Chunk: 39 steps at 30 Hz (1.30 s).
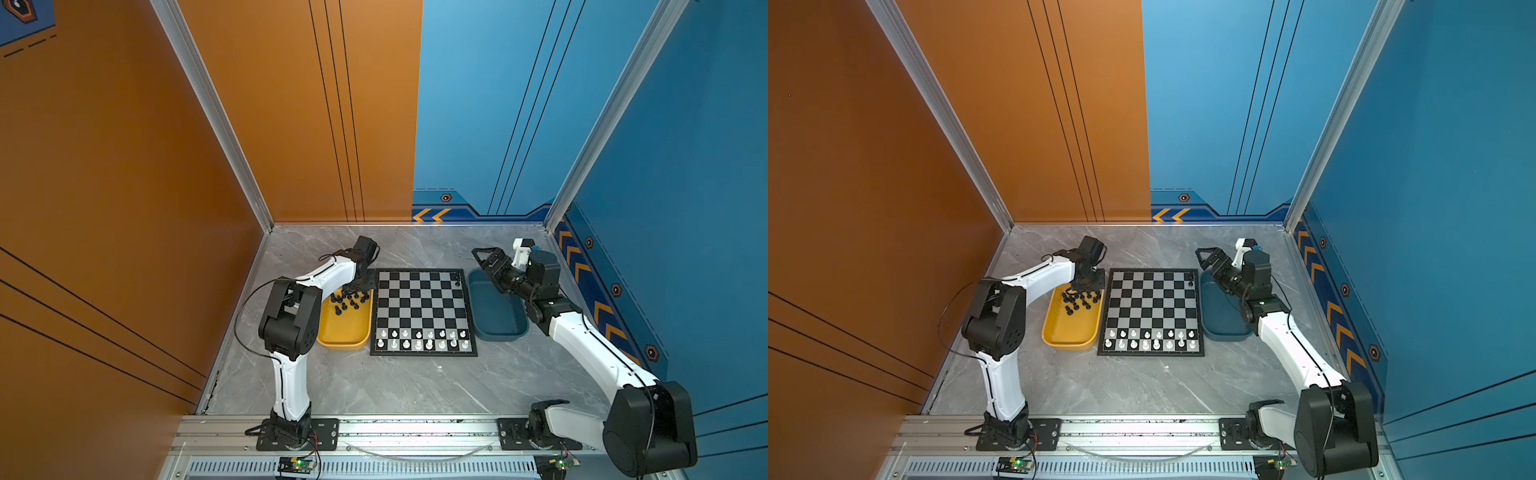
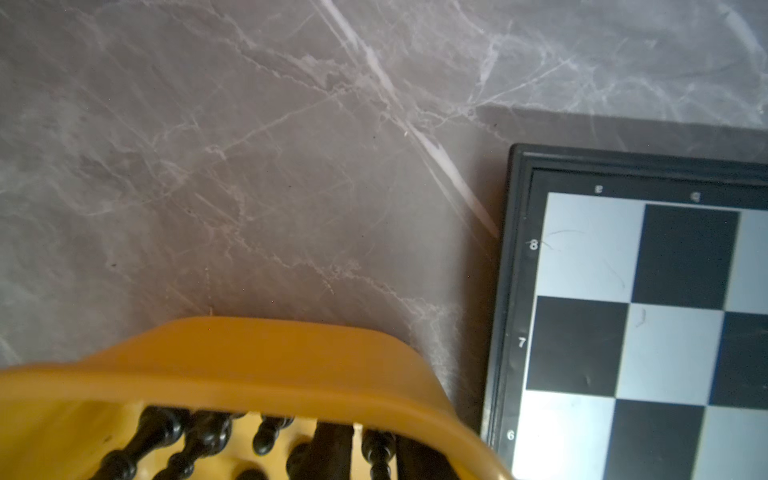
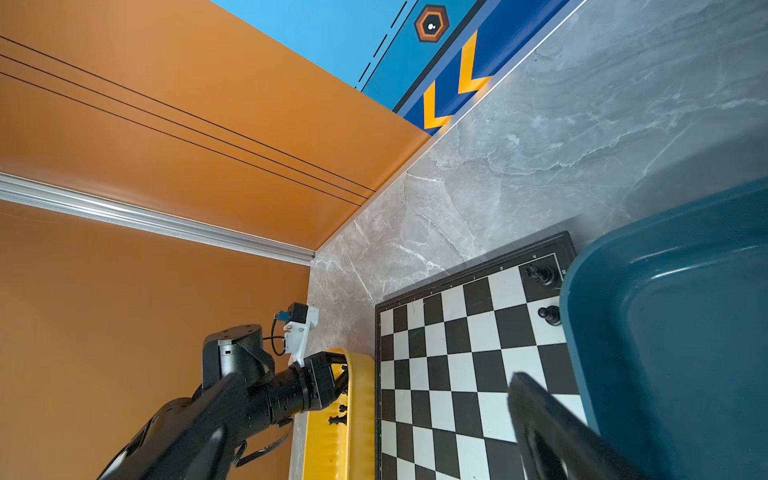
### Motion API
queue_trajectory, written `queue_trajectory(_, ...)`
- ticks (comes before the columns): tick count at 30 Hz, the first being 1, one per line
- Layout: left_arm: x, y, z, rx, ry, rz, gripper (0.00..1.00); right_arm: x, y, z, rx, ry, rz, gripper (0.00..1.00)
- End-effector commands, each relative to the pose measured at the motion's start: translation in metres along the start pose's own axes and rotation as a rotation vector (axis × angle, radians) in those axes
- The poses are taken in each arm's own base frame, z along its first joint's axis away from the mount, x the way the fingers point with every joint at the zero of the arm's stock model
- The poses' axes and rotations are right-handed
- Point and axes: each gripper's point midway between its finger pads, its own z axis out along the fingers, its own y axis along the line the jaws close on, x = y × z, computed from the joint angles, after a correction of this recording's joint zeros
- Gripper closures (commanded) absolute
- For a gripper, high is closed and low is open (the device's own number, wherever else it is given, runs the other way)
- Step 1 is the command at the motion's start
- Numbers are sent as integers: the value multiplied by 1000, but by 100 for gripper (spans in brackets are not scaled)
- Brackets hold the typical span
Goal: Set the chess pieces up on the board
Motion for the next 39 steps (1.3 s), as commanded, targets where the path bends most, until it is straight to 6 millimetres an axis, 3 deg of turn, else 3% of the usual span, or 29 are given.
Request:
queue_trajectory(1,0,-2,-5,-6,8,9,80,-7,3,-7,4,-35,-24,0)
queue_trajectory(21,-3,-11,-3,9,5,19,81,-7,3,-7,6,-37,-24,0)
queue_trajectory(39,-9,-13,-13,14,-18,24,70,-8,3,-7,6,-38,-23,0)
